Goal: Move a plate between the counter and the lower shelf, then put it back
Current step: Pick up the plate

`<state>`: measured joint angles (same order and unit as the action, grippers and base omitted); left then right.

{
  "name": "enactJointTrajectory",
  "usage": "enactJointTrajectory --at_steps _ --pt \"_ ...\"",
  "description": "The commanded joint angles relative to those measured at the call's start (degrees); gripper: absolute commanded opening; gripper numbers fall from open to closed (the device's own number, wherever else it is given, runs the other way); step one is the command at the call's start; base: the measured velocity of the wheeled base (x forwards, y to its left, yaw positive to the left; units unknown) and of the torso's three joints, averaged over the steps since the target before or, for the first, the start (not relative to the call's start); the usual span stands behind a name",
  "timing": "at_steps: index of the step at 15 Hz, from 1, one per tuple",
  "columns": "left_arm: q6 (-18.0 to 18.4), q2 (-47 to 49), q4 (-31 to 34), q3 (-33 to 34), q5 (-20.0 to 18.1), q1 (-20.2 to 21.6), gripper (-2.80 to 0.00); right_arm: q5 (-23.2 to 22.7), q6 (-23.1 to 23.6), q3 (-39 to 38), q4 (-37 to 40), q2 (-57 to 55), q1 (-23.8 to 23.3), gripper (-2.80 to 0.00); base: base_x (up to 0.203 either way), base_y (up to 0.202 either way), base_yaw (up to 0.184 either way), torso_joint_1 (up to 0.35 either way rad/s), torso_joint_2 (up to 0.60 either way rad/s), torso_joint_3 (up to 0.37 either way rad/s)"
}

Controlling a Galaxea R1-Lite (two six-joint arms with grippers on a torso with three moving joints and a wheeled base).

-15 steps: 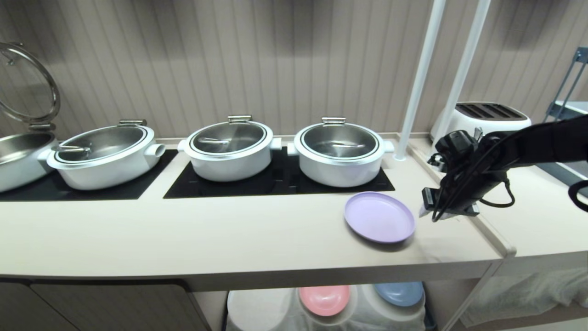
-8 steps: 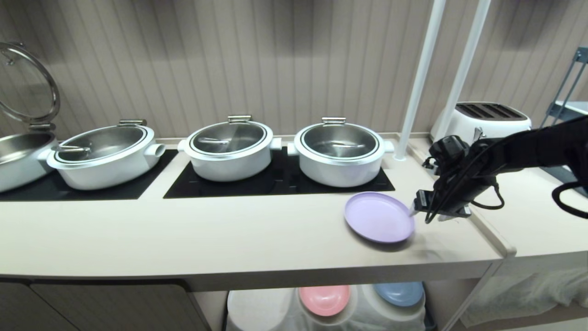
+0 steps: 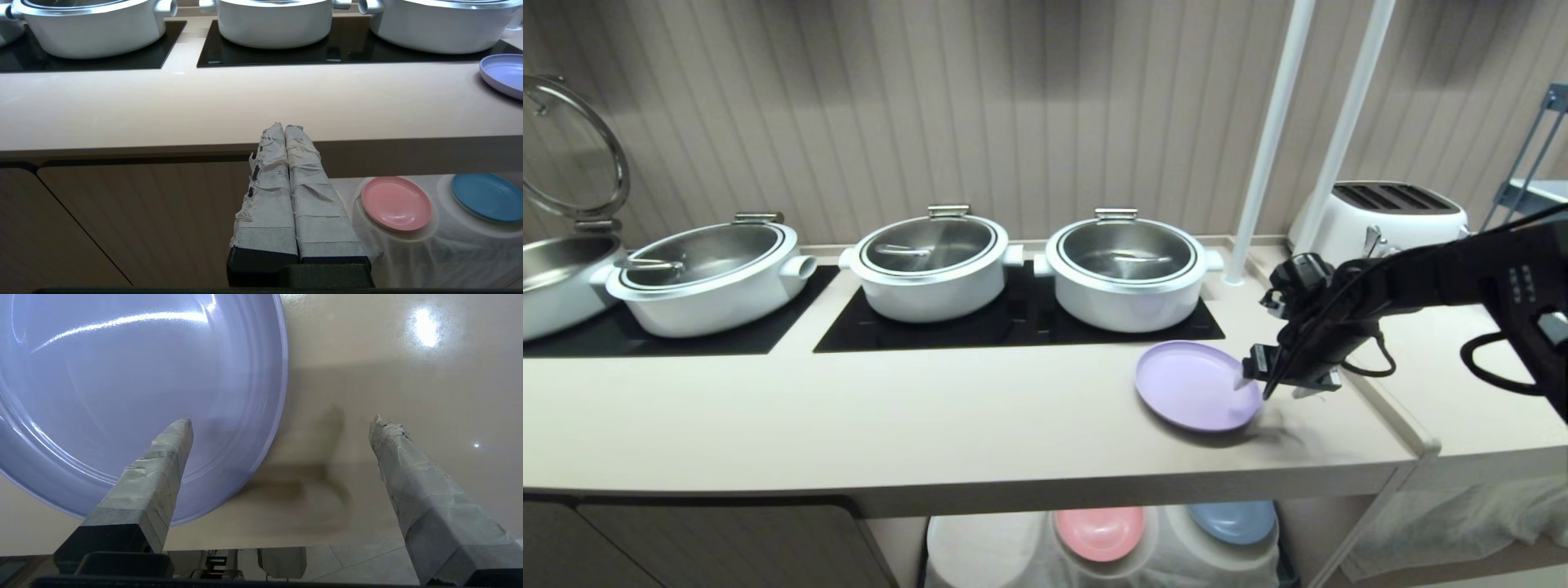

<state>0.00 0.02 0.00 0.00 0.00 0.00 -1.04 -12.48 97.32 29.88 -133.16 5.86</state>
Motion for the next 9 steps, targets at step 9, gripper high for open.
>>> enactJointTrajectory --at_steps 9 --pt "0.0 0.0 0.0 0.0 0.0 0.0 -2.8 0.0 0.6 2.3 0.1 -4.0 0.2 0.0 0.0 0.0 0.0 0.0 0.0 0.0"
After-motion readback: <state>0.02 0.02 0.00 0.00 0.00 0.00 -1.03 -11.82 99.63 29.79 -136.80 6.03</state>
